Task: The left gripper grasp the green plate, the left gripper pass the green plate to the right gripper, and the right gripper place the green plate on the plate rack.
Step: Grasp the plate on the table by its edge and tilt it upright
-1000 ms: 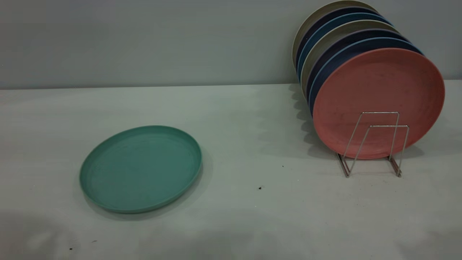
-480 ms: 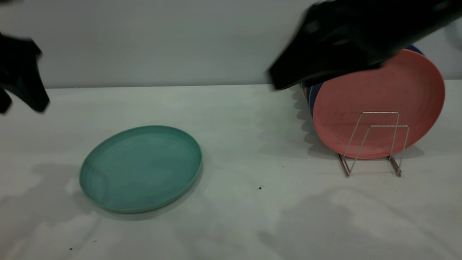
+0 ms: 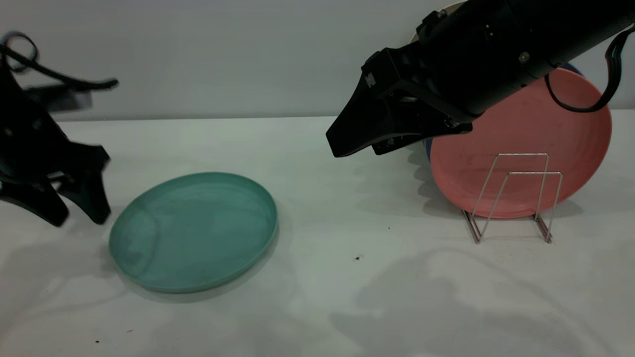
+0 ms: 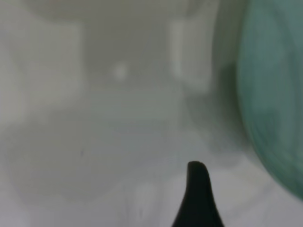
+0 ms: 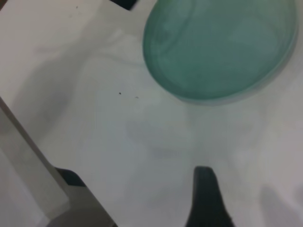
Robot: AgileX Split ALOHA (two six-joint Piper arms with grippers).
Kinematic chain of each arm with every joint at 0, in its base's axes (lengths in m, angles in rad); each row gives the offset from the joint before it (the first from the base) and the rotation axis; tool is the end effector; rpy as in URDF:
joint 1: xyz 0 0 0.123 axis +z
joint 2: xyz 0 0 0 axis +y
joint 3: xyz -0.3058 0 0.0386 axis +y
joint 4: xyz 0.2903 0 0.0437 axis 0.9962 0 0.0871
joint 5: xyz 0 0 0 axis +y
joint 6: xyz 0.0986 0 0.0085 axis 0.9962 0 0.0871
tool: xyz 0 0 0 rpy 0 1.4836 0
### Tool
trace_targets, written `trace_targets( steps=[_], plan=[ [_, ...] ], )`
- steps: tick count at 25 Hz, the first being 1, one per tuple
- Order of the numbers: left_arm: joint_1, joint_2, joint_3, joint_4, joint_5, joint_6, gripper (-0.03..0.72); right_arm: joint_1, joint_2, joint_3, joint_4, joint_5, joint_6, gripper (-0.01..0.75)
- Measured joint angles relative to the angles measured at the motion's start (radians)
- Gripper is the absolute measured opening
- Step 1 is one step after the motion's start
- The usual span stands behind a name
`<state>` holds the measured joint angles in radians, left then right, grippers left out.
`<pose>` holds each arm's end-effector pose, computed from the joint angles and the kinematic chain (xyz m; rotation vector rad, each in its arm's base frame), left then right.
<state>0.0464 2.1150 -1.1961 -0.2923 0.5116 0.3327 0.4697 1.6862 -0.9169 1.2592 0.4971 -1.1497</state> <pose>0.4261 0.0058 0.0653 0.0680 2.8817 -0.1822 0.3103 0.2080 0.1857 -0.7037 2.3532 0.8127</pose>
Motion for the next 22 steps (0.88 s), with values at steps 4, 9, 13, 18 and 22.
trace_targets(
  steps=[4,9,13,18,22],
  plan=[
    [0.0,0.065,-0.008,-0.068,-0.068,0.012,0.591,0.0,0.0,-0.002,0.003,0.0,-0.001,0.527],
    [0.0,0.115,-0.009,-0.175,-0.105,0.026,0.591,0.0,0.0,-0.002,0.006,0.0,0.061,0.527],
    [0.0,0.139,-0.009,-0.25,-0.124,0.07,0.573,0.0,0.0,-0.002,0.006,0.0,0.106,0.524],
    [0.0,0.165,-0.018,-0.322,-0.133,0.094,0.445,-0.024,0.0,-0.002,0.006,0.015,0.162,0.521],
    [0.0,0.177,-0.019,-0.348,-0.133,0.108,0.289,-0.084,0.0,-0.002,0.006,0.05,0.178,0.521]
  ],
)
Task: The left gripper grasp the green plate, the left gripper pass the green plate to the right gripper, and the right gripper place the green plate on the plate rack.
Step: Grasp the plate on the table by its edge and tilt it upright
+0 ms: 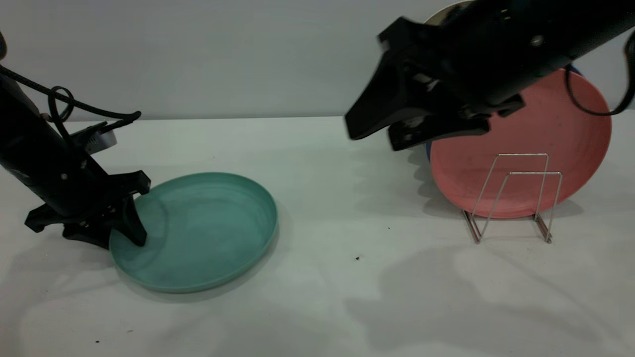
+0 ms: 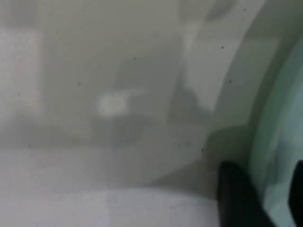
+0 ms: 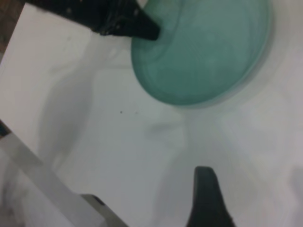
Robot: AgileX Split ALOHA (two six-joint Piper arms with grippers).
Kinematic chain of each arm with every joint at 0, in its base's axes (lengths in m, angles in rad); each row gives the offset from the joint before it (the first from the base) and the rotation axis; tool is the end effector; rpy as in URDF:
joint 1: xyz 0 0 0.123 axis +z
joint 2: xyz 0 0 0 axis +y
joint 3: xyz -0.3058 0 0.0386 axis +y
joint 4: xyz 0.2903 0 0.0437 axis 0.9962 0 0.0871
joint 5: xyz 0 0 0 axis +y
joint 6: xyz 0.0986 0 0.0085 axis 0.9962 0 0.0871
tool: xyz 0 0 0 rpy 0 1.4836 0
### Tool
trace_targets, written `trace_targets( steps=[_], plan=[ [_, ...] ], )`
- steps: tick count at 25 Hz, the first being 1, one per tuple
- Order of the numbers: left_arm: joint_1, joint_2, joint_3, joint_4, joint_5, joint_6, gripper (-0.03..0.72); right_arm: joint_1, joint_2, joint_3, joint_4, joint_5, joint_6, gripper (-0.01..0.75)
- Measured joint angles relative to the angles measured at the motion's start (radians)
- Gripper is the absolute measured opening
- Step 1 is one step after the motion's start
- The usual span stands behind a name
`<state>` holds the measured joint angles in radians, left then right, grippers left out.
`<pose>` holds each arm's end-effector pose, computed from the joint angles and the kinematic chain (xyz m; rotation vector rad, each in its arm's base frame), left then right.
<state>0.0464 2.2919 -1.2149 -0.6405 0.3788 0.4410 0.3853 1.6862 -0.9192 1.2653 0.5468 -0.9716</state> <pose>0.4334 -0.0018 -0.0007 -0.2581 2.8527 -0.3430 0.3233 0.1842 0.1872 -0.4156 2.4512 0.9088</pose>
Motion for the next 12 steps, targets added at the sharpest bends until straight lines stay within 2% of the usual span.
trace_targets(
  steps=[3,5,8,12],
  plan=[
    [0.0,0.002,0.0,-0.001,0.01,0.005,0.119,-0.052,0.002,0.0,-0.001,0.027,0.004,0.521],
    [0.0,0.002,-0.004,-0.015,0.03,0.008,0.054,-0.078,0.011,0.0,0.0,0.045,0.004,0.521],
    [0.0,-0.005,-0.017,-0.015,0.112,0.056,0.033,-0.109,0.039,-0.001,0.0,0.077,0.004,0.521],
    [0.0,-0.06,-0.044,-0.05,0.237,0.208,0.016,-0.148,0.114,-0.024,0.001,0.153,0.003,0.52]
  ],
)
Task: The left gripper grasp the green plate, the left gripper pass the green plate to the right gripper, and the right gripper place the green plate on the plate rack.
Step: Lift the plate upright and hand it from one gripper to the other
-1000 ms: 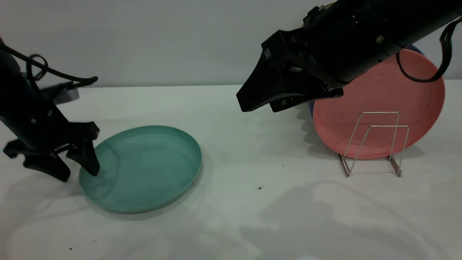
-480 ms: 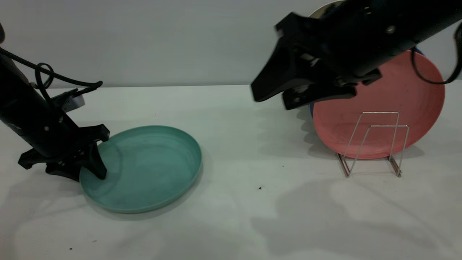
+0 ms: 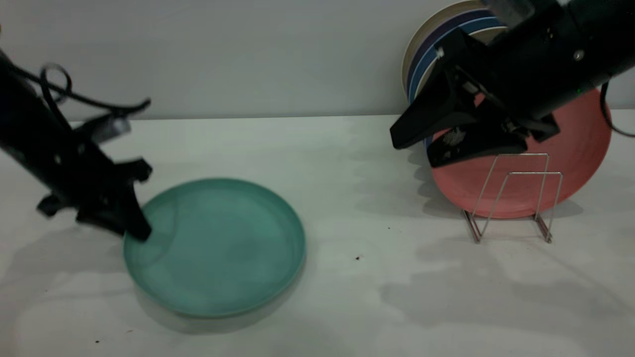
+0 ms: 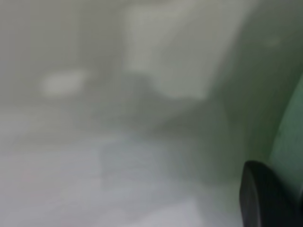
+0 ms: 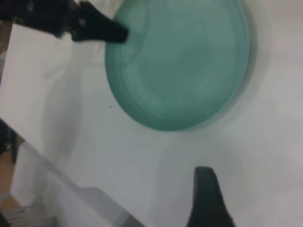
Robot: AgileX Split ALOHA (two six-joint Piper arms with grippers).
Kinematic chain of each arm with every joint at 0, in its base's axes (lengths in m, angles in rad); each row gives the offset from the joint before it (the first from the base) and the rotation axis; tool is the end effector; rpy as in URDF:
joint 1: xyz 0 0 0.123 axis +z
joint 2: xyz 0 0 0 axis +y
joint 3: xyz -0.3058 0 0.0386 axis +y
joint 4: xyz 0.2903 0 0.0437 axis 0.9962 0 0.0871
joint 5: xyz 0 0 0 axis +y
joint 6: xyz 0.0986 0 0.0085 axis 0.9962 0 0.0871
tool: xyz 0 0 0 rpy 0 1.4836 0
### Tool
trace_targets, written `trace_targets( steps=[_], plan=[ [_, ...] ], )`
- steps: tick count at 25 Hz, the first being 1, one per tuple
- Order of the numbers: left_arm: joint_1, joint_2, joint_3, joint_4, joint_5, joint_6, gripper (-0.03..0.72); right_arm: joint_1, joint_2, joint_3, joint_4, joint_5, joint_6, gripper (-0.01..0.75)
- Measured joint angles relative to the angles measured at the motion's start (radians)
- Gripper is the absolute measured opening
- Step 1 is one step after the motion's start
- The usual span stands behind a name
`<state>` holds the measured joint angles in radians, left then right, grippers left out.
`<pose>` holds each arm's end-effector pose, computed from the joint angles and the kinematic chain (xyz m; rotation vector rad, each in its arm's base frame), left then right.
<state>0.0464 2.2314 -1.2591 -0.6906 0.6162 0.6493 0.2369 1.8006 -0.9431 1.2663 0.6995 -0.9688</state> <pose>0.4359 -0.0163 0.0351 0.0653 2.8898 -0.5368 0.3466 0.1463 0.1546 -0.2819 2.5645 1.0218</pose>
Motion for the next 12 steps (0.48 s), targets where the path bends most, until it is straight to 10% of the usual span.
trace_targets(
  steps=[12],
  plan=[
    [-0.013,-0.077,-0.007,-0.355,0.168,0.358,0.014,-0.014,0.24,-0.231,0.036,0.167,-0.001,0.52]
  ],
)
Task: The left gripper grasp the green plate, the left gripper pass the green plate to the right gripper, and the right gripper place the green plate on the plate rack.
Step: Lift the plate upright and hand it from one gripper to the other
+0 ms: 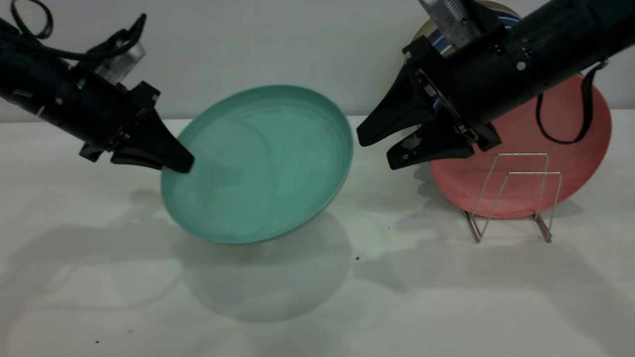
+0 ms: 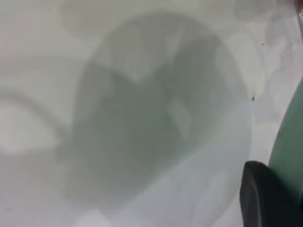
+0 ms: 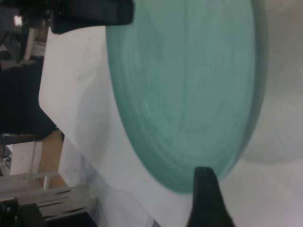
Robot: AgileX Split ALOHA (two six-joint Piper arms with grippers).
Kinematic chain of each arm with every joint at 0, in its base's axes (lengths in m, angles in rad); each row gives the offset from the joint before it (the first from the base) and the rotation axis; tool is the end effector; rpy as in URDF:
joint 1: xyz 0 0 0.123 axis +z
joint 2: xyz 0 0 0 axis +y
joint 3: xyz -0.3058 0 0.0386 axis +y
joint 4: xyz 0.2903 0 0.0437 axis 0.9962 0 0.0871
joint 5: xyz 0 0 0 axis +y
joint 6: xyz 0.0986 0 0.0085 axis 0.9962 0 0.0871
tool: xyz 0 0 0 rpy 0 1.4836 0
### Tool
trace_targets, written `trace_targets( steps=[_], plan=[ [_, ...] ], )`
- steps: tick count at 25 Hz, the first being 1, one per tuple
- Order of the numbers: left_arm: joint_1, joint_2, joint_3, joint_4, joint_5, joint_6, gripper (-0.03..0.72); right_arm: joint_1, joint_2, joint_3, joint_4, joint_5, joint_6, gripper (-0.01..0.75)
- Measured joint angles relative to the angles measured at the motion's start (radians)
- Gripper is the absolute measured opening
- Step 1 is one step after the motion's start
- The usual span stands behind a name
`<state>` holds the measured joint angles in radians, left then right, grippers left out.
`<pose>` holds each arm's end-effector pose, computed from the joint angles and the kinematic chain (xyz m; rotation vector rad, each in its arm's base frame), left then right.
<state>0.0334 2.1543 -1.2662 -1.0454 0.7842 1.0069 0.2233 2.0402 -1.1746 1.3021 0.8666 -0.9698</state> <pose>0.4430 -0.0458 0.0846 0.2579 2.6510 -0.8725 0.3990 0.1653 0.1263 -0.3129 2.5706 1.2367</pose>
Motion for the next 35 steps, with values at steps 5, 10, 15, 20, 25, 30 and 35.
trace_targets(
  steps=[5,10,15,20,25,30,35],
  plan=[
    [-0.058,0.0,0.0,-0.006,-0.002,0.003,0.014,0.0,0.012,-0.005,0.025,0.016,0.001,0.52],
    [-0.116,0.0,0.0,-0.017,-0.009,0.003,0.014,0.0,0.013,-0.005,0.023,0.016,0.0,0.514],
    [-0.138,0.0,0.0,-0.028,-0.006,0.004,0.022,0.0,0.013,-0.005,0.013,0.016,0.0,0.331],
    [-0.138,-0.001,0.0,-0.038,0.018,0.004,0.141,-0.003,0.017,-0.005,-0.006,-0.008,-0.026,0.128],
    [-0.138,-0.002,0.0,-0.055,0.101,0.004,0.464,-0.006,0.018,-0.005,-0.008,-0.007,-0.077,0.085],
    [-0.138,-0.032,0.0,-0.055,0.194,0.004,0.679,-0.015,-0.015,-0.005,-0.062,-0.007,-0.103,0.071],
    [-0.138,-0.128,0.0,-0.051,0.205,0.004,0.681,-0.025,-0.109,-0.005,-0.221,-0.063,-0.114,0.071]
  ],
)
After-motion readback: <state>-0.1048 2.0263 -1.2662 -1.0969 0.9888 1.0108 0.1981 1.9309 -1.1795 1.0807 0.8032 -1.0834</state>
